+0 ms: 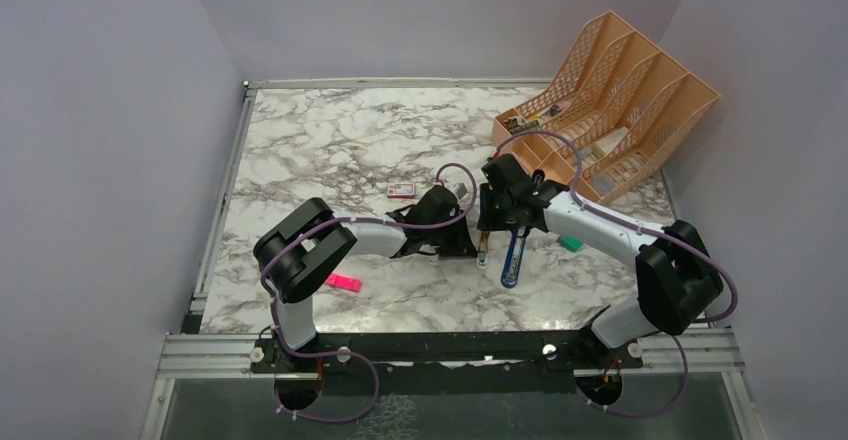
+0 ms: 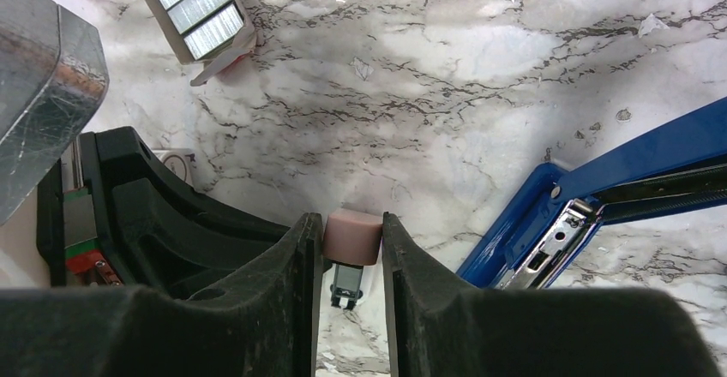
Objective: Load the staples into the stapler
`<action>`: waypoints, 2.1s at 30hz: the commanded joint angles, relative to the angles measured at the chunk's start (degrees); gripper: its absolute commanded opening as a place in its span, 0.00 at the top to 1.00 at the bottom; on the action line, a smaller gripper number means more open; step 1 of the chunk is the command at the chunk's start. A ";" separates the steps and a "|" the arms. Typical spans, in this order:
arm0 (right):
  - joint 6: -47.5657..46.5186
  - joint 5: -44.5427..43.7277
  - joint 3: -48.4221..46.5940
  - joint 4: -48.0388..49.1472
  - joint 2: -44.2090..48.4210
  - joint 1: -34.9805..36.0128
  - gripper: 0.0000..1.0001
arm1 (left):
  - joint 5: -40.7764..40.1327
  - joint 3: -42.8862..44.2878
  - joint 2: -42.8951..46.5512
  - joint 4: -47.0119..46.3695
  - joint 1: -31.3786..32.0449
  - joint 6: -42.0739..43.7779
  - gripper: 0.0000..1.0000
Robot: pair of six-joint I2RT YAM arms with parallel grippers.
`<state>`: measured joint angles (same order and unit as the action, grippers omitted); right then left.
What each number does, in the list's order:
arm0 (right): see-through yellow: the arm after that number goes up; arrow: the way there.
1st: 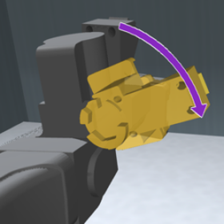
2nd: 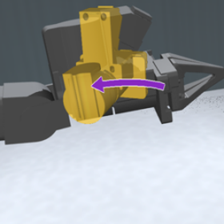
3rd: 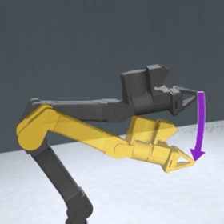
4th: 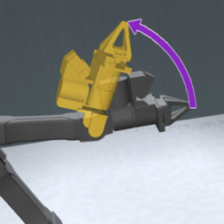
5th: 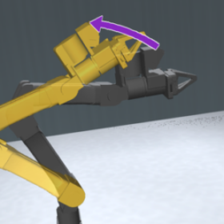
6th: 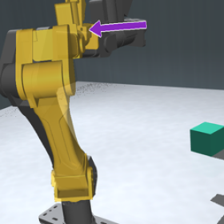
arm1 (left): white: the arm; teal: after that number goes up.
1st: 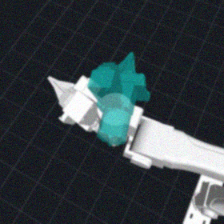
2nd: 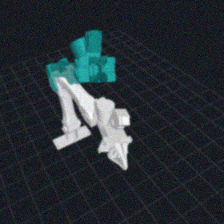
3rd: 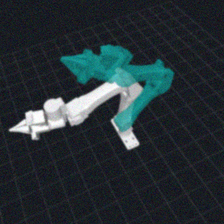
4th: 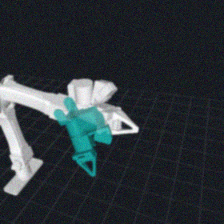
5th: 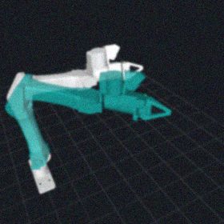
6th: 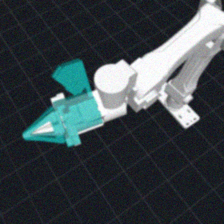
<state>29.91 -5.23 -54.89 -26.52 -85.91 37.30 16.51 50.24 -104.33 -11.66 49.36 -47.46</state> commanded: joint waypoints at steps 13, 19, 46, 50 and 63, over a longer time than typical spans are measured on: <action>0.32 7.40 4.37 -0.86 5.43 0.42 0.73 | -3.54 -0.40 -2.52 1.55 0.82 -1.32 0.90; 0.95 7.87 5.87 -1.34 5.68 2.03 0.73 | -3.77 -0.37 -2.87 1.47 0.82 -1.31 0.90; 9.23 -0.07 9.70 -4.53 5.84 11.88 0.73 | -4.47 -0.25 -3.28 1.55 0.82 -1.52 0.91; 9.46 -0.72 10.01 -3.14 5.32 11.87 0.71 | -4.46 -0.06 -2.82 1.64 0.82 -1.55 0.91; 11.63 -2.54 13.52 0.62 2.60 11.92 0.70 | -7.43 -0.22 2.08 3.42 0.73 -1.22 0.86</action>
<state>39.27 -9.45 -43.99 -26.30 -80.79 48.36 14.48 50.24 -104.25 -11.14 49.80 -49.91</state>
